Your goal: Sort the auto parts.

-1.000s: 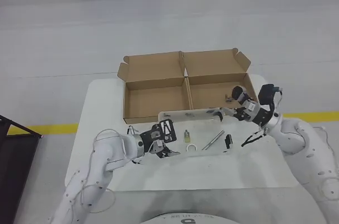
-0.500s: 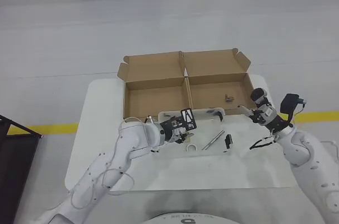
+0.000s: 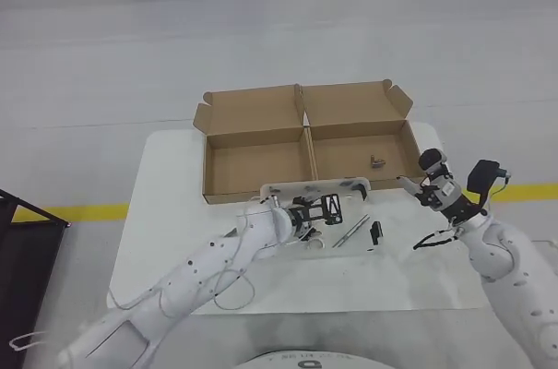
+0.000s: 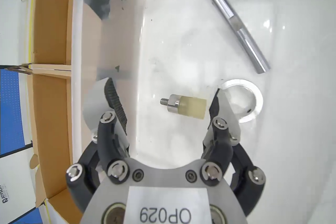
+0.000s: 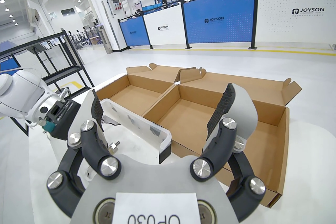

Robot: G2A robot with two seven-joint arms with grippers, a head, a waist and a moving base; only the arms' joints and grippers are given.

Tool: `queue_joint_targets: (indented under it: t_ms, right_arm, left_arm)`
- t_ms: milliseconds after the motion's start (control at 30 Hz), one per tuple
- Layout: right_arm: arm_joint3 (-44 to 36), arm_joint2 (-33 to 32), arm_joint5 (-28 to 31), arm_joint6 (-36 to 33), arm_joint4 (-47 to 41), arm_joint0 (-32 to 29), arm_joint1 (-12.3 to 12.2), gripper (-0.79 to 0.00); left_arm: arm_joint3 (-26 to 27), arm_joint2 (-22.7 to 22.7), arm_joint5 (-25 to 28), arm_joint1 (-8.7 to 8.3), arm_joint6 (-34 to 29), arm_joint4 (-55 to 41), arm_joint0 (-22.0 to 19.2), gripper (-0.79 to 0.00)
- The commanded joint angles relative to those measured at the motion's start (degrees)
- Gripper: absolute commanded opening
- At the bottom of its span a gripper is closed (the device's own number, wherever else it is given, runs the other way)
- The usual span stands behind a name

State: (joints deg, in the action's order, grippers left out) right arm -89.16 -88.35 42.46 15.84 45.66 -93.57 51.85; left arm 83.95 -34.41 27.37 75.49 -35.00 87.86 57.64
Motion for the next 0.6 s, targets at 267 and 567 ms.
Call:
queue_joint_targets:
  t_ms: [267,567]
  right_arm:
    - [-0.40,-0.32,-0.23,-0.06,0.25,-0.50,0.11,0.000]
    - [-0.40,-0.32,-0.23,-0.06,0.25,-0.50,0.11,0.000]
  left_arm:
    - [-5.46,0.33,3.91,1.50,-3.18,-4.16,-2.95,-0.222]
    - [-2.07,-3.47,8.88,0.56,-4.65,-10.11,-1.63,-0.182]
